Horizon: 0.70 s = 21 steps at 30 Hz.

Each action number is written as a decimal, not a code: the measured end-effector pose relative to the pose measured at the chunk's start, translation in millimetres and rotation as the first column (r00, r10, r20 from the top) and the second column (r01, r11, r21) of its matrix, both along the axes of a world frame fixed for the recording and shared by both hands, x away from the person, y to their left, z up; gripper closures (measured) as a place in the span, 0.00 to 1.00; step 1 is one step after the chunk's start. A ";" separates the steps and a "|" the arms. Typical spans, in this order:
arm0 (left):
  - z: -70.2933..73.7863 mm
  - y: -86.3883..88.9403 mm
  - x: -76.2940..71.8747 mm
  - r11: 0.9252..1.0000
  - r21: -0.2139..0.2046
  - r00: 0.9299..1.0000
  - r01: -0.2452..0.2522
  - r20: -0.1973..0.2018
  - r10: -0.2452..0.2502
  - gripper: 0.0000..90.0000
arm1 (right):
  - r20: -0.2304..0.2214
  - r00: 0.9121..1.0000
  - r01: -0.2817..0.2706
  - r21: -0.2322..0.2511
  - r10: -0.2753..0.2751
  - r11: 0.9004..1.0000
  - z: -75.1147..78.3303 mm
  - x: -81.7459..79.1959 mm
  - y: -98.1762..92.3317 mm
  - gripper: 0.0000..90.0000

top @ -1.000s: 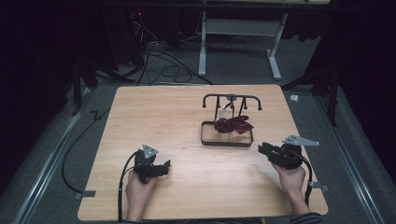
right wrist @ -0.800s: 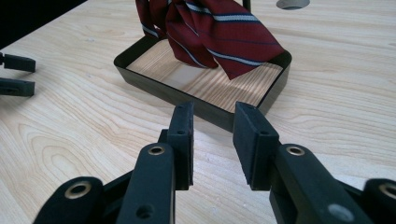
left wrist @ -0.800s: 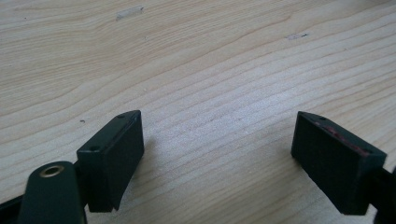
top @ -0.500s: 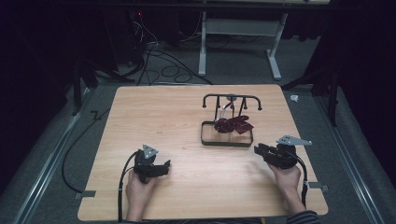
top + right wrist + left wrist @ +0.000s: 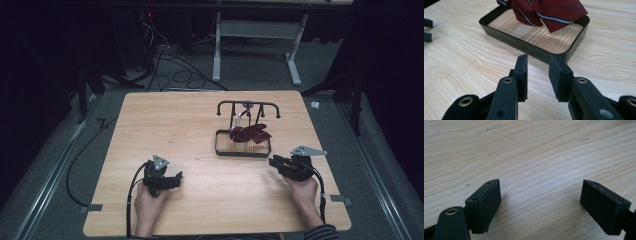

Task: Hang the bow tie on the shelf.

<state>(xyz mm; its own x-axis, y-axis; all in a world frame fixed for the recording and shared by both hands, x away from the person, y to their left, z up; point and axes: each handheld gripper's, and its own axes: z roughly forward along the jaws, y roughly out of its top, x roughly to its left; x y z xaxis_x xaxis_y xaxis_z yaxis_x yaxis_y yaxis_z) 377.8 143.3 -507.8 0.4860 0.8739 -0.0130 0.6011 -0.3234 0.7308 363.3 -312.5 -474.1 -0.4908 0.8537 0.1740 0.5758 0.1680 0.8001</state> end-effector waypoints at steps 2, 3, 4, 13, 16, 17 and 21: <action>0.0 0.0 0.0 1.000 0.000 1.000 0.000 0.000 0.000 0.19 | -0.002 1.000 -0.003 -0.007 0.003 1.000 -1.8 0.9 0.5 0.78; 0.0 0.0 0.0 1.000 0.000 1.000 0.000 0.000 0.000 0.19 | -0.004 1.000 -0.002 -0.010 0.002 1.000 -2.4 1.3 0.7 0.78; 0.0 0.0 0.0 1.000 0.000 1.000 0.000 0.000 0.000 0.19 | -0.004 1.000 -0.001 -0.010 0.001 1.000 -3.2 1.7 1.0 0.78; 0.1 0.0 0.0 1.000 0.001 1.000 0.000 -0.001 0.000 0.19 | -0.017 1.000 0.002 -0.057 -0.003 0.998 -8.9 4.9 5.1 0.78; 0.1 0.0 0.0 1.000 0.001 1.000 0.000 -0.001 0.000 0.19 | -0.021 1.000 0.003 -0.064 -0.004 0.998 -11.2 5.6 6.0 0.78; 0.0 0.0 0.0 1.000 0.000 1.000 0.000 0.000 0.000 0.19 | -0.019 1.000 0.000 -0.068 -0.002 0.998 -12.0 6.0 5.9 0.78; 0.0 0.0 0.0 1.000 0.000 1.000 0.000 0.000 0.000 0.19 | -0.030 1.000 0.007 -0.075 -0.009 0.997 -14.6 6.9 6.5 0.77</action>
<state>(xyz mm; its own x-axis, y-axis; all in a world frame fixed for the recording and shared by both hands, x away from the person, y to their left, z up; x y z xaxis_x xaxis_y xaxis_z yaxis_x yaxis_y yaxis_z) 377.8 143.3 -507.8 0.4861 0.8738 -0.0130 0.6012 -0.3235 0.7307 370.1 -306.0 -488.7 -0.4795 0.8687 0.1241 0.6012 0.2222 0.7676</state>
